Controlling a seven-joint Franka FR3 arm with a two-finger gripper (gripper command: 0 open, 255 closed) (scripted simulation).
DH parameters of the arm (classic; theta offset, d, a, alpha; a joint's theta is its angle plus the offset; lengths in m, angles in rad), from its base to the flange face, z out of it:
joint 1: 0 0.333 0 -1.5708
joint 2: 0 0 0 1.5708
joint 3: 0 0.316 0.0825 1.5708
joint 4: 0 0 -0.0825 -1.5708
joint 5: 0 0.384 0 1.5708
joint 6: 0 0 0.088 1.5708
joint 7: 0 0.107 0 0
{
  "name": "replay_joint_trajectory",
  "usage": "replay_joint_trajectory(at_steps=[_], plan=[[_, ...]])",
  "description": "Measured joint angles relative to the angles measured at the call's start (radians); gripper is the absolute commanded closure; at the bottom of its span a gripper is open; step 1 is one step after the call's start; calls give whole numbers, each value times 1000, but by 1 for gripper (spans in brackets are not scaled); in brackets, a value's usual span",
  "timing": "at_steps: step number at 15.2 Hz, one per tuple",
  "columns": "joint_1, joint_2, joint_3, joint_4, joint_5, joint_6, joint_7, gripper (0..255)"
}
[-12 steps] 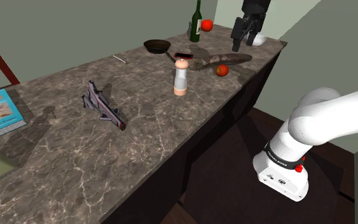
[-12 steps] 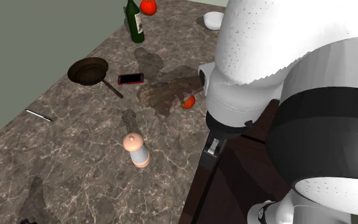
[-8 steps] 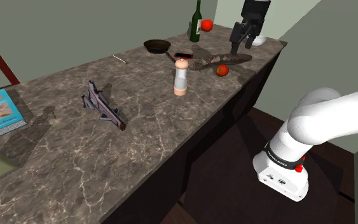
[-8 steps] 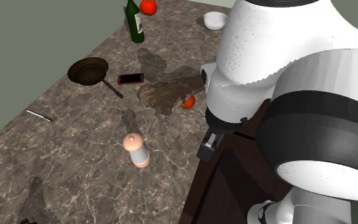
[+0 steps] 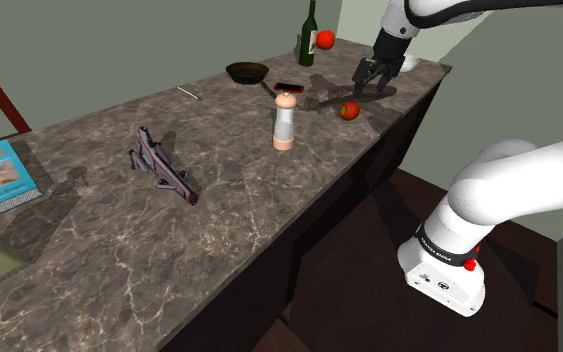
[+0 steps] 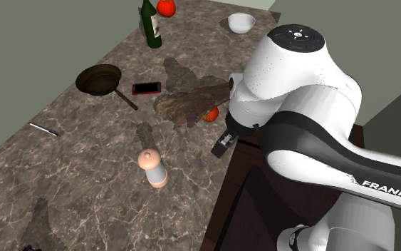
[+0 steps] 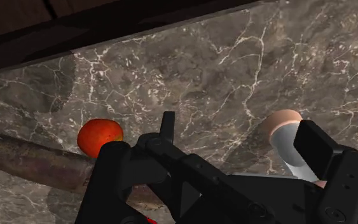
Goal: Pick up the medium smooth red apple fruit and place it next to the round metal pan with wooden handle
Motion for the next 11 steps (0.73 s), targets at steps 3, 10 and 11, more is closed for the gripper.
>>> replay_joint_trajectory(at_steps=[3,10,11], plan=[[-30,47,-46,-44,-15,148,-4,0],[-69,219,-166,-93,-9,499,-31,0],[-67,247,-182,-98,-1,551,-35,0]])
